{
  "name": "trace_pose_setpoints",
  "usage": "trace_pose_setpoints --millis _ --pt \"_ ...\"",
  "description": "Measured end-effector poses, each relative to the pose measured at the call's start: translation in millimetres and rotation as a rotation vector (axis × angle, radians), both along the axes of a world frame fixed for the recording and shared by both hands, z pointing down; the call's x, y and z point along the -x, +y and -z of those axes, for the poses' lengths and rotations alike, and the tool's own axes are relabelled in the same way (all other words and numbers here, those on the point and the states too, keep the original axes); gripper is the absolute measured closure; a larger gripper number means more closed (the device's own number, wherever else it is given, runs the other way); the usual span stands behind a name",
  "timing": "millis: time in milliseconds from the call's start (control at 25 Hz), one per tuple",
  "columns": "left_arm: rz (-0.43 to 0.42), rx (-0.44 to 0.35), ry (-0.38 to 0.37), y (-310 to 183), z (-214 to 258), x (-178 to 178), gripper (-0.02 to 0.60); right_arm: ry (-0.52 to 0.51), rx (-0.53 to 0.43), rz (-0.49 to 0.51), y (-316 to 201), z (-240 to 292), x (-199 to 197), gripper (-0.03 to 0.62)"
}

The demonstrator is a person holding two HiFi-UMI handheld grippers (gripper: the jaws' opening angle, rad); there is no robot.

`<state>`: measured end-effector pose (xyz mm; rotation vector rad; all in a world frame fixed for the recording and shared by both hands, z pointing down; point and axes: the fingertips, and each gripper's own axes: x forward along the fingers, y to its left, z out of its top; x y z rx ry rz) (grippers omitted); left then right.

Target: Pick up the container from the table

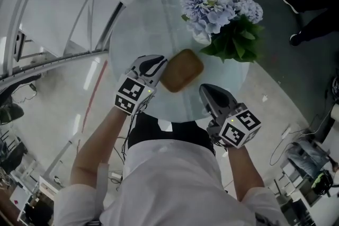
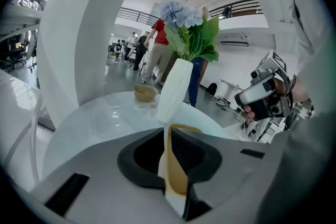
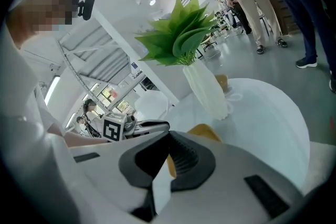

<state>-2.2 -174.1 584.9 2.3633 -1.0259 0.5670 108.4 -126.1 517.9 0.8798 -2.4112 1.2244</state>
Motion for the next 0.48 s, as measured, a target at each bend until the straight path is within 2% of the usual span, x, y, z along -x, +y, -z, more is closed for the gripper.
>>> trace_pose_setpoints --millis 480 --pt "-0.059 0.071 -0.042 4 -45 -13 0.485 0.02 0.04 -0.009 5 -20 -13 0.572"
